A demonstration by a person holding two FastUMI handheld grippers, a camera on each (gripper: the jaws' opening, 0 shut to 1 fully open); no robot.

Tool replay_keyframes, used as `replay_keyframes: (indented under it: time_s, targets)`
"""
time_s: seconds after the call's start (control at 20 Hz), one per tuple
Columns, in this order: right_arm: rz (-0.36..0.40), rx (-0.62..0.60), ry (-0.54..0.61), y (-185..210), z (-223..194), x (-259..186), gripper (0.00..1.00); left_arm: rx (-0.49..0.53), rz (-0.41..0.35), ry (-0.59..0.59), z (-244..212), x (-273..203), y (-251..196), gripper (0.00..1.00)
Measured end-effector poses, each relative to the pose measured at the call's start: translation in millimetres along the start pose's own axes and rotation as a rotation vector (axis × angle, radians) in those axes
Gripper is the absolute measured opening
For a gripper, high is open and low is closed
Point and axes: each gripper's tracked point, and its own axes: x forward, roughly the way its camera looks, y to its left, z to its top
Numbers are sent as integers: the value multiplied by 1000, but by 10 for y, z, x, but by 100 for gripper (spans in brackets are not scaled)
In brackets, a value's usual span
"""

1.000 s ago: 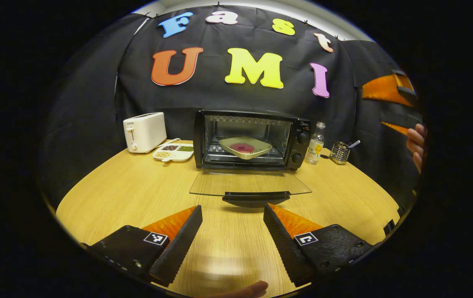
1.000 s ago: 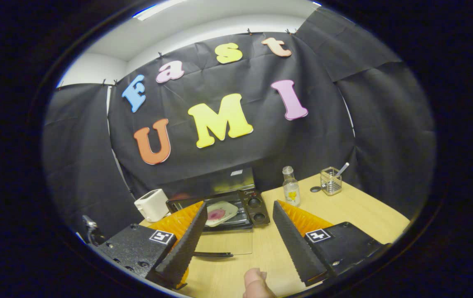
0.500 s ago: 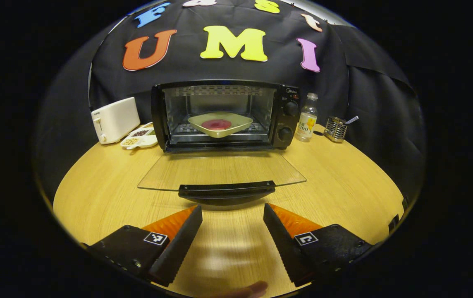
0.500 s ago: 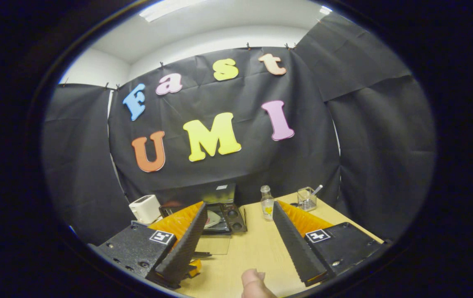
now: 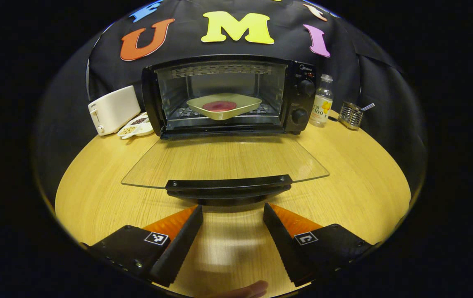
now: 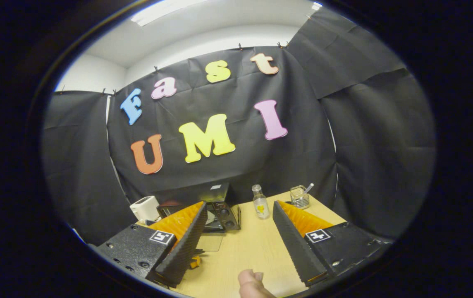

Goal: Open the electric oven with the left hand, put the food in, and close the electric oven.

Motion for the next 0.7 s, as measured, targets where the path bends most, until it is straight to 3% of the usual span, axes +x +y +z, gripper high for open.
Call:
replay_keyframes:
  time_s: [0.7]
  targets:
    - [-58, -62, -21, -461, 90, -377, 95, 16, 39, -81, 441, 46, 73, 95]
